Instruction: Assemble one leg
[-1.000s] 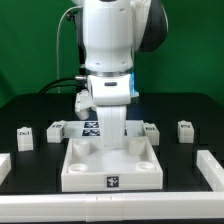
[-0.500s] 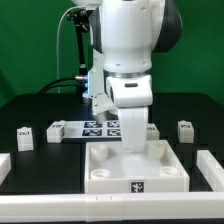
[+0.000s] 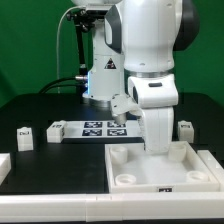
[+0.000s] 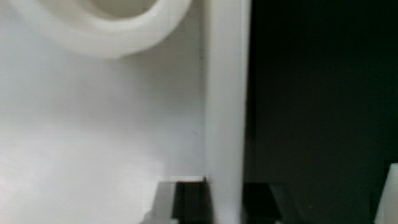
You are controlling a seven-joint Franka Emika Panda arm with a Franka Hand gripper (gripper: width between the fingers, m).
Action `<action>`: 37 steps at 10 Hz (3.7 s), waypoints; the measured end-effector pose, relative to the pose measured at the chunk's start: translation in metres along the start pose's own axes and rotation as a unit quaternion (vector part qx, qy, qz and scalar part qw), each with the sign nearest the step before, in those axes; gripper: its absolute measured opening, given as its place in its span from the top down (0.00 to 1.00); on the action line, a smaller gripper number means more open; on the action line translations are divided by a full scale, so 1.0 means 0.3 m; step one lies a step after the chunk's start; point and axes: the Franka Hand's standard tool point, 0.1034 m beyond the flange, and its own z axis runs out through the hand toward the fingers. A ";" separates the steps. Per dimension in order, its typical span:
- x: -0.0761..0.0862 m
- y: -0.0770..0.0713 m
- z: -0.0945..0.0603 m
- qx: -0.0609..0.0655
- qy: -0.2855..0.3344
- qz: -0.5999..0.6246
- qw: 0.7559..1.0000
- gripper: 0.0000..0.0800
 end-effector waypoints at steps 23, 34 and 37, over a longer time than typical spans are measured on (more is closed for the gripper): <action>0.037 0.051 -0.009 -0.006 0.002 0.054 0.999 0.19; 0.033 -0.044 -0.089 -0.020 0.015 0.338 0.941 0.19; 0.073 -0.062 -0.094 -0.006 0.030 0.553 0.833 0.19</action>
Offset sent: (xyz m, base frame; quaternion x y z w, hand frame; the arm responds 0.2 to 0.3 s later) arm 0.0194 0.0176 -0.0078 -0.0009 0.0007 0.0565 0.9984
